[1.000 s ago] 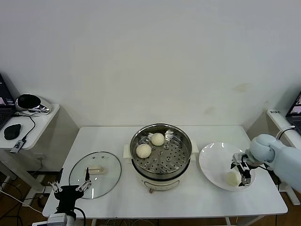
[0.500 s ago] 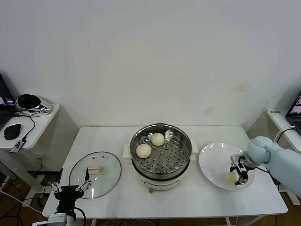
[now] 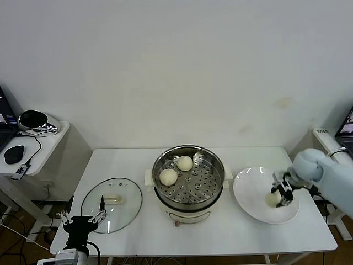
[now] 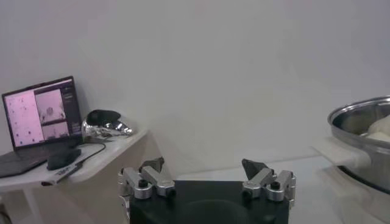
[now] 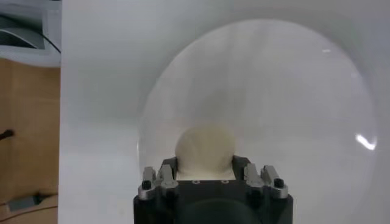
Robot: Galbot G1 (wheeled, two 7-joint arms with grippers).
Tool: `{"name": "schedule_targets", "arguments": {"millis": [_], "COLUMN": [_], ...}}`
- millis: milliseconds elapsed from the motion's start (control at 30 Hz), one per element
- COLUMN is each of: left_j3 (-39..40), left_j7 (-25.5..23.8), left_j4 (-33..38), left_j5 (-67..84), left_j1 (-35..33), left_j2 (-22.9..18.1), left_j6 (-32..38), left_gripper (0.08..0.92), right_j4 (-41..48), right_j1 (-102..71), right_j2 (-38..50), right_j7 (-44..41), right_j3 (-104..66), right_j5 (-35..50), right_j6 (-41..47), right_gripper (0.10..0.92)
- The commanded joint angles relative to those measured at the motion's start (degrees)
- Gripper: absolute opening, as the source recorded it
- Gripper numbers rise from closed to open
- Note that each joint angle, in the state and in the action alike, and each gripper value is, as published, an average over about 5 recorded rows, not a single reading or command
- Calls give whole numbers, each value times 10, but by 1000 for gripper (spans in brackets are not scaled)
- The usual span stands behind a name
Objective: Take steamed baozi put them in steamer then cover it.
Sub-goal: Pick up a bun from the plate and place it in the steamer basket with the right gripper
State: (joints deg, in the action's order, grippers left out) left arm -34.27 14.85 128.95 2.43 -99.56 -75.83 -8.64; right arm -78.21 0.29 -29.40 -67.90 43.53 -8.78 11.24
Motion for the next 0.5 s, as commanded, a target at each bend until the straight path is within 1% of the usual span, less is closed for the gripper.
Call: {"name": "schedule_targets", "arguments": {"millis": [33, 200, 333, 500], "left_j3": [1, -2, -8, -17], "left_j7": [0, 0, 0, 1], "left_j4": [0, -1, -2, -2], "left_j5": [2, 5, 9, 11], "left_j1": [5, 9, 10, 9], "left_j2": [2, 4, 3, -1], "left_j6": [-1, -2, -2, -1], "left_gripper": [823, 823, 823, 823], "right_j4": [-7, -23, -45, -65], "right_j1": [259, 358, 367, 349], "right_j2": [-40, -122, -185, -250], "right_j7": [-19, 3, 32, 68], "right_j3": [90, 161, 197, 229], "right_j5": [108, 167, 206, 230], "right_j6": [4, 1, -13, -52], "right_gripper": [567, 568, 568, 568]}}
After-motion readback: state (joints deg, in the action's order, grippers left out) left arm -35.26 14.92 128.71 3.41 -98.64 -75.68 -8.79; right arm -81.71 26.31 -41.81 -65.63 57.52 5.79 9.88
